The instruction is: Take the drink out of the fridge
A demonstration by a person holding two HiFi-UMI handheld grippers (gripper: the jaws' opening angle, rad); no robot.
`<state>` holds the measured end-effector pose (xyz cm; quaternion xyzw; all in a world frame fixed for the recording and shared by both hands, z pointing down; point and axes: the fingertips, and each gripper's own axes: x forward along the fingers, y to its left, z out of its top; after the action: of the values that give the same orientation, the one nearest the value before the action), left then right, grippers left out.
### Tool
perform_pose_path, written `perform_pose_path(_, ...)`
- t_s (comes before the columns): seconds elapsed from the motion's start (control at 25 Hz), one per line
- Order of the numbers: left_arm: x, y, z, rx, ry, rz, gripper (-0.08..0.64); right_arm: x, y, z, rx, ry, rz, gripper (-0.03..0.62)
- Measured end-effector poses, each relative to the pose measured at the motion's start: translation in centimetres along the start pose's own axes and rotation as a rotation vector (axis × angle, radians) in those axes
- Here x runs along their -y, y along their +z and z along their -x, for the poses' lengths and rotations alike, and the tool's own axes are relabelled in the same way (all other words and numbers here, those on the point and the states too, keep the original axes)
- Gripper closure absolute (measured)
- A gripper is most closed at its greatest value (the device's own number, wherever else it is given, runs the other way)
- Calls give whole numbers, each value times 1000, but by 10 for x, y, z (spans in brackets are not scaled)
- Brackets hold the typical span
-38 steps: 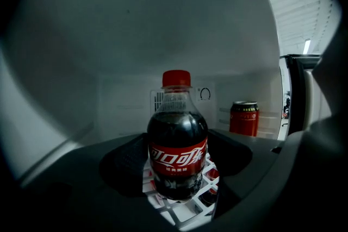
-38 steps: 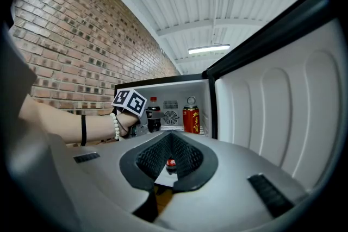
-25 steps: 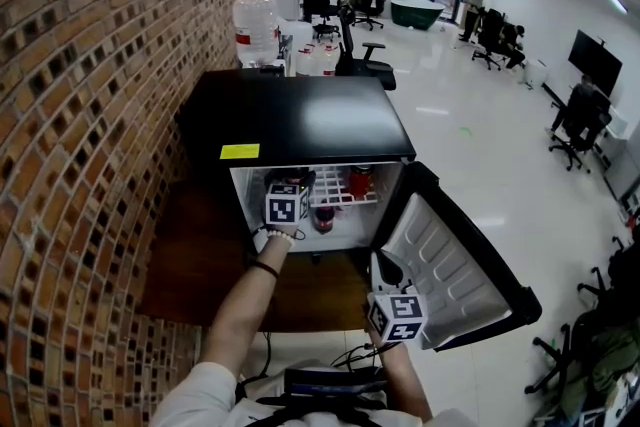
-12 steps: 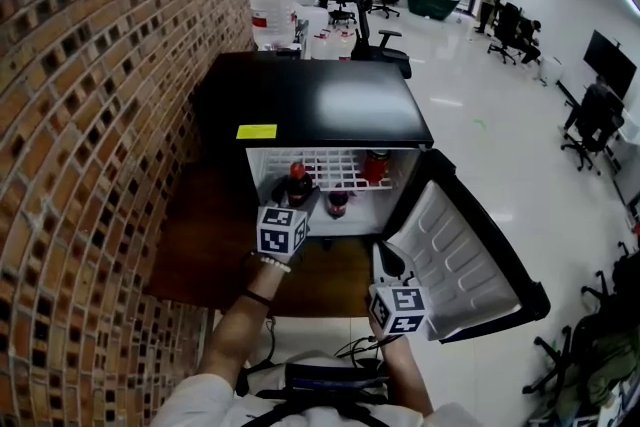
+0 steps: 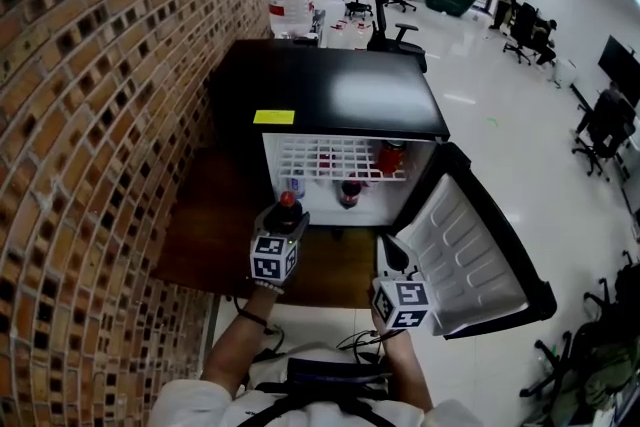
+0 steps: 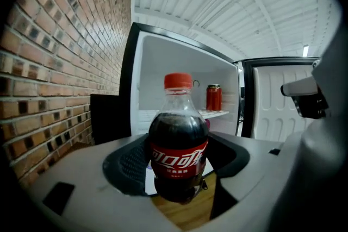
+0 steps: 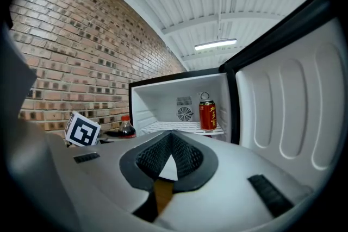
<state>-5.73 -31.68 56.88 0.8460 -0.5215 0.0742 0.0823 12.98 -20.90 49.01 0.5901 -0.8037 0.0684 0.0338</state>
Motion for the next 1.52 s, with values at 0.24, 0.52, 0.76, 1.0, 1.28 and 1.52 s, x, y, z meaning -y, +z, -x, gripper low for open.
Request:
perform_pose_path(0.24, -24, -32, 9, -31, 59, 16, 253, -7, -2, -3, -7, 12, -5, 581)
perform_pose_path(0.52, -63, -78, 14, -77, 141, 43, 253, -8, -5, -7, -15, 17, 2, 581)
perform_pose_path(0.76, -91, -116, 17, -128, 198, 98, 253, -15, -6, -11, -24, 35, 19, 581)
perform_pose_path(1.0, -108, -147, 14, -194, 235, 137, 253, -23, -6, -19, -36, 56, 45, 581)
perform_pose_path(1.28, -115, -165, 6, -240, 234, 144, 253, -28, -7, -21, -45, 64, 54, 581)
perform_pose_path(1.52, -123, -181, -3, -263, 231, 144, 253, -23, -8, -22, -52, 53, 53, 581)
